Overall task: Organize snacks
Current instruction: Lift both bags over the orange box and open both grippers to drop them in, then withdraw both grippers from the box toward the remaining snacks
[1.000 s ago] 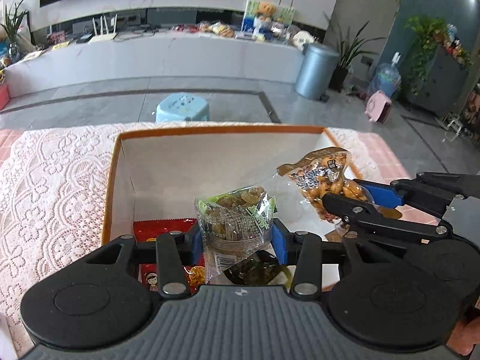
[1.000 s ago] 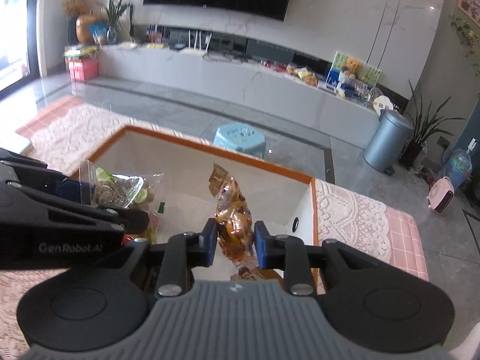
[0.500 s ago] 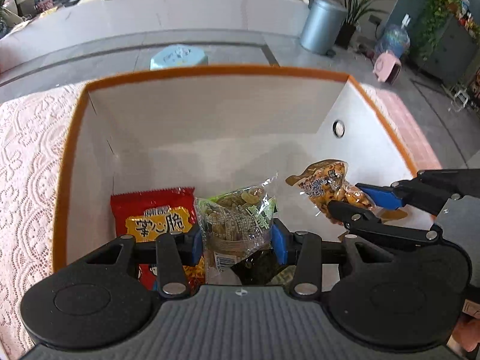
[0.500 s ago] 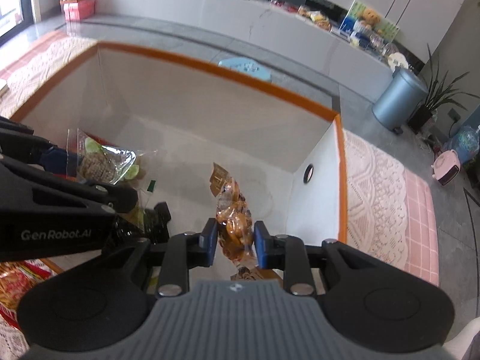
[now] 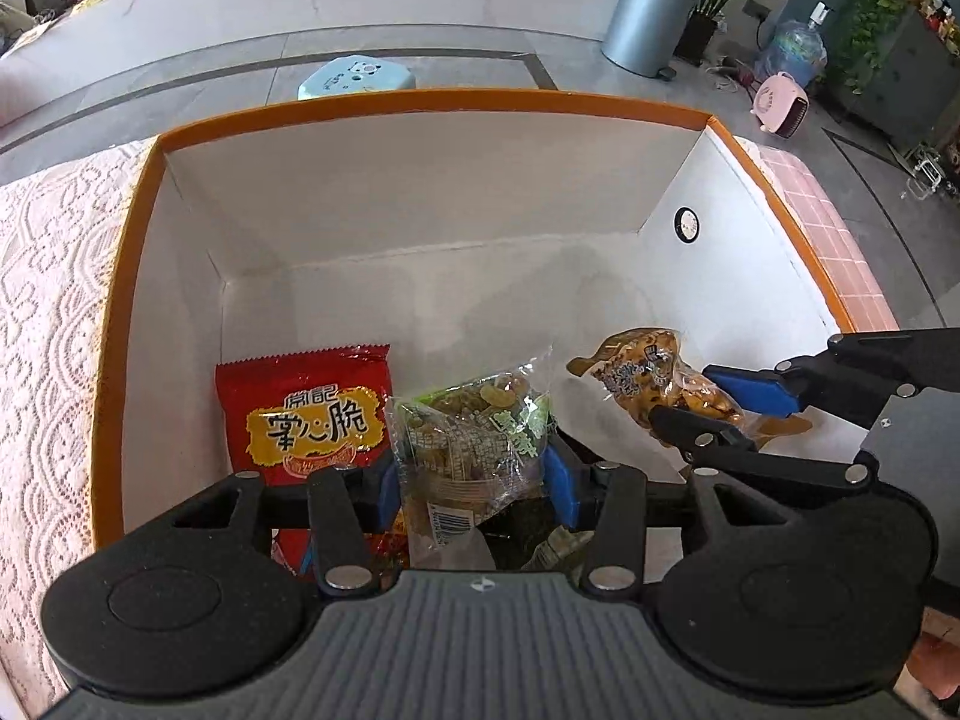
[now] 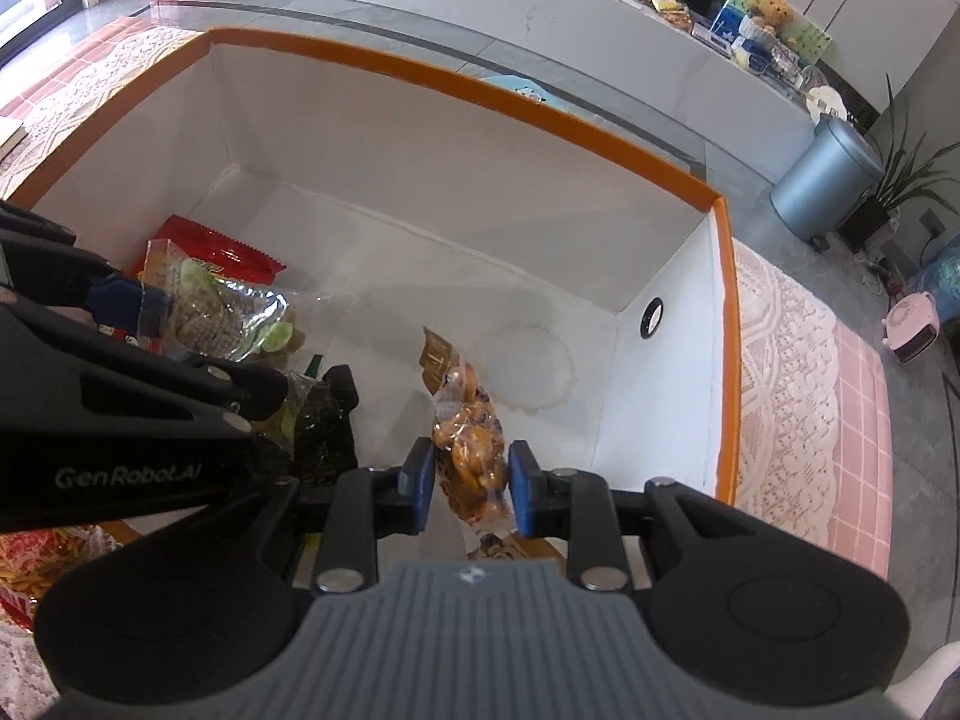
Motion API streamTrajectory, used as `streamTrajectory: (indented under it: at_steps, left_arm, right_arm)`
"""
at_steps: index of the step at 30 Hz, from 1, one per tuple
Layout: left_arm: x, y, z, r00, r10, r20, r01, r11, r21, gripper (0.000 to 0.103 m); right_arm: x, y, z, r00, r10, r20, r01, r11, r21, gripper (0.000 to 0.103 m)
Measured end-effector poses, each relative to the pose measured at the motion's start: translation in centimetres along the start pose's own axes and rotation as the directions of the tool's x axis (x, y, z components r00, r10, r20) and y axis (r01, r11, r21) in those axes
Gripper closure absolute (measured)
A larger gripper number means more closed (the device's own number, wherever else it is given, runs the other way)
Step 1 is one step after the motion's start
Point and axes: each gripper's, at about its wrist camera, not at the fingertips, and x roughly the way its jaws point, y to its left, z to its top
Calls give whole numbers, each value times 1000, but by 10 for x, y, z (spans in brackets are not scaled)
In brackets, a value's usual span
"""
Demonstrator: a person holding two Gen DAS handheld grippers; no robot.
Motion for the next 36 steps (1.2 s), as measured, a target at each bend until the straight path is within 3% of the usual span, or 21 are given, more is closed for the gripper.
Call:
streamTrajectory:
  at_steps: [3,6,13,19,26,36]
  left_arm:
    - [-1,-2,1,1000,15,-5,-15,1000,19,49]
    - [-5,-5,1,999,45,8,-45,999,30,42]
    - [-20,-9,-1,994,98,48,-100,994,51,31]
    - [-37,-9,0,994,85,71,-88,995,38,31]
    - [-66,-10,-7,987,82,136,-85,996,18,30]
    - [-114,-24,-31,976,58,210,-66,997,34,30]
  right_arm:
    - [-1,-3,1,1000,18,4,-18,1000,15,79]
    - [-2,-5,2,1000,28,1,-28,999,26,78]
    - [-9,-4,2,1000,18,11,-18,999,32,60]
    - [-18,-8,1,1000,14,16,-15,998,57,42]
    - [-42,-13,-2,998,-16,61,11,997,78,31]
    - [-96,-14,-21,989,-6,147,-14,991,134,21]
